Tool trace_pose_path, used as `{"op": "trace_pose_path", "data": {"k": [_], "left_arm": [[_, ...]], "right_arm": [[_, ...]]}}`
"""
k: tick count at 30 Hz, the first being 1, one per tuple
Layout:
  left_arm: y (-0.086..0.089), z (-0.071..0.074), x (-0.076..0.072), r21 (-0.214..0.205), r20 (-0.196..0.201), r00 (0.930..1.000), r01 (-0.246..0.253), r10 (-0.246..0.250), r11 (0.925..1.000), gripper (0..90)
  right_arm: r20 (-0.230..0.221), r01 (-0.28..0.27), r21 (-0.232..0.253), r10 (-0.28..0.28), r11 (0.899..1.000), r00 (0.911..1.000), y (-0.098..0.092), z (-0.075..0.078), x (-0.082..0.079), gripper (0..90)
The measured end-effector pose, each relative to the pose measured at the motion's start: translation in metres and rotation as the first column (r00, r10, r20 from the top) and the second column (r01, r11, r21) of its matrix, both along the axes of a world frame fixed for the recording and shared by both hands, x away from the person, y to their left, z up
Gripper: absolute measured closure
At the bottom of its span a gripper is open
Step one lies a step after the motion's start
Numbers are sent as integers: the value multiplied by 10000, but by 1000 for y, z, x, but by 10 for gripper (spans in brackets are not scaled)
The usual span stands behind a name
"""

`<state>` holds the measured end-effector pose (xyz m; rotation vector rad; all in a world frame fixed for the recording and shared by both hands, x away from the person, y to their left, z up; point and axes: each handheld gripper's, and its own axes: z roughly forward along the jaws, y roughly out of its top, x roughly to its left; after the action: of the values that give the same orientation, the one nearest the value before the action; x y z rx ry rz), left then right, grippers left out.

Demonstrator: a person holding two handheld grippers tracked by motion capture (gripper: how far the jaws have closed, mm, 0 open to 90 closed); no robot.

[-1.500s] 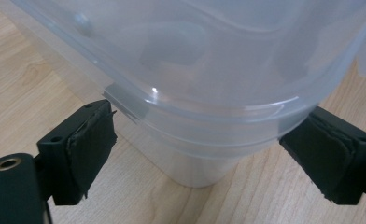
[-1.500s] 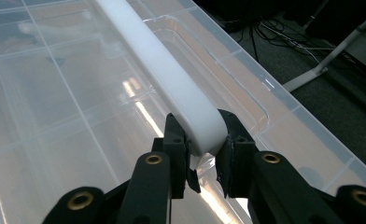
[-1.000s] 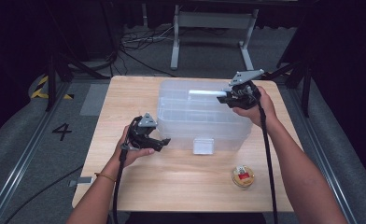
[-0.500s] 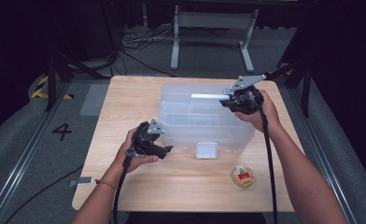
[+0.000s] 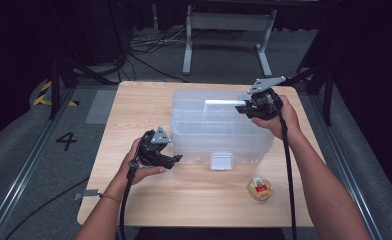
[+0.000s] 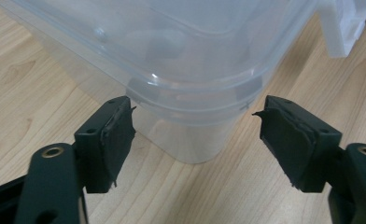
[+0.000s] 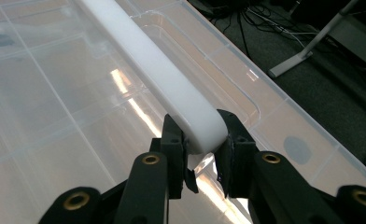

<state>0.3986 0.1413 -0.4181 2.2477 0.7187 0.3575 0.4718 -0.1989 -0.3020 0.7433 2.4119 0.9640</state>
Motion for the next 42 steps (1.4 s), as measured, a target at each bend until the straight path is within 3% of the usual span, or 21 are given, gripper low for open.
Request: {"op": "trace_pose_path", "data": {"k": [3,8,19,25,26,28,32,38,40,42], "left_arm": [[6,7,-4,-569,272,9996,-76,91,9984,295],[11,13,-6,-1117,477,9984,-250,305,9934,330],[10,13,-6,-1392,573,9979,-232,314,9900,415],[13,15,-6,-1947,446,9985,-239,332,9806,499],[15,16,-6,-2140,408,9984,-304,401,9764,499],[17,17,-5,-2263,468,9973,-449,569,9730,584],[18,16,-4,-2563,347,9972,-549,659,9650,606],[12,15,-3,-2346,683,9910,-962,1151,9673,741],[12,15,-3,-2220,849,9879,-1080,1296,9690,811],[11,15,-3,-2088,966,9862,-1123,1347,9715,852]], "right_arm": [[-149,179,8,-179,9998,9997,1,4,2,750],[-330,306,-51,-308,9995,9990,3,8,4,749],[-757,628,-123,-635,9980,9951,5,17,10,744],[-833,750,-125,-758,9971,9936,5,21,13,739],[-840,750,-153,-760,9971,9936,5,22,14,738],[-860,769,-153,-780,9969,9932,5,23,15,735],[-896,856,-309,-881,9958,9921,6,26,17,729],[-680,952,-463,-982,9944,9928,4,27,16,722],[-533,969,-303,-984,9948,9937,3,26,13,640],[-302,828,-256,-836,9962,9960,0,29,10,667]]}}
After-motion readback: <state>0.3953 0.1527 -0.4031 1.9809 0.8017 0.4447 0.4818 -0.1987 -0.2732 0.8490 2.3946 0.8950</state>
